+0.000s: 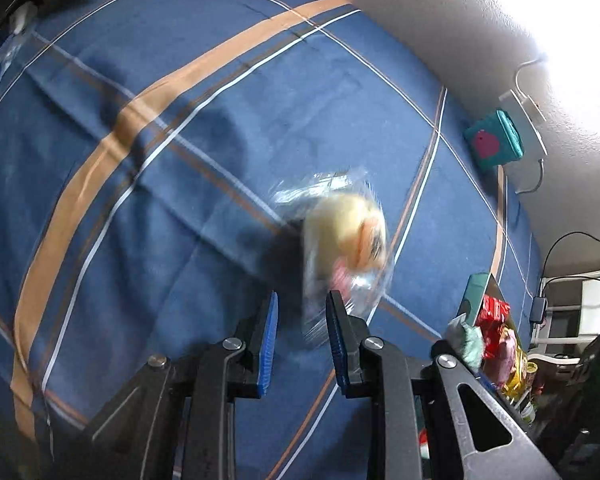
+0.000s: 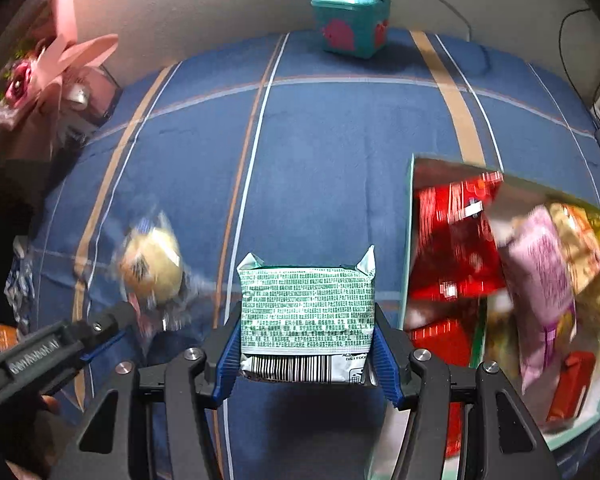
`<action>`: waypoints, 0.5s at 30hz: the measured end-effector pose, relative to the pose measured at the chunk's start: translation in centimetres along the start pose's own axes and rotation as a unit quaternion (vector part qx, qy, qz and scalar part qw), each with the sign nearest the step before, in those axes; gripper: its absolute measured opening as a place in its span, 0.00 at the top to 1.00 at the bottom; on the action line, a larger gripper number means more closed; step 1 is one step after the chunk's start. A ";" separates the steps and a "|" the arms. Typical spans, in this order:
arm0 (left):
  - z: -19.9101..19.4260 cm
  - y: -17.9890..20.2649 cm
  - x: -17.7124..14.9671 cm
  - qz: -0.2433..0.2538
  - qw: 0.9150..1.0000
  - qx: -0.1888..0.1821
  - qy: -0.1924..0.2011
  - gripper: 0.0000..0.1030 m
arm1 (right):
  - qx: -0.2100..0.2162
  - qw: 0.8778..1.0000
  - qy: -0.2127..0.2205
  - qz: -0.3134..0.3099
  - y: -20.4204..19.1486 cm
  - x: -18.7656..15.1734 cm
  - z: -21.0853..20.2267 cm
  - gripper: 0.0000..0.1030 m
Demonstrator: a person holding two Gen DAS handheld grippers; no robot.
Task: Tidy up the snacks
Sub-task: 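Carry the green pack and wrapped bun over the tray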
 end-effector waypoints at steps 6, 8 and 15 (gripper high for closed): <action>-1.8 0.4 -0.4 0.017 0.999 -0.006 0.027 0.56 | -0.005 1.000 -0.017 -0.004 -0.3 -2.4 0.4 0.42; -1.6 1.4 0.1 0.022 0.999 -0.013 0.037 0.45 | -0.005 1.000 -0.020 -0.003 -0.3 -2.4 0.6 0.42; 1.5 3.8 2.2 0.026 0.998 -0.031 0.041 0.45 | 0.005 1.000 -0.018 0.007 0.2 -1.7 1.2 0.42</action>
Point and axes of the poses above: each gripper's, at about its wrist camera, not at the fingertips, and z roughly the way its jaws point, y to its right, x to its top, the point moved 5 cm from there along z, roughly the way its jaws point, and after that the axes turned 8 degrees about -z, right-handed, at the moved point
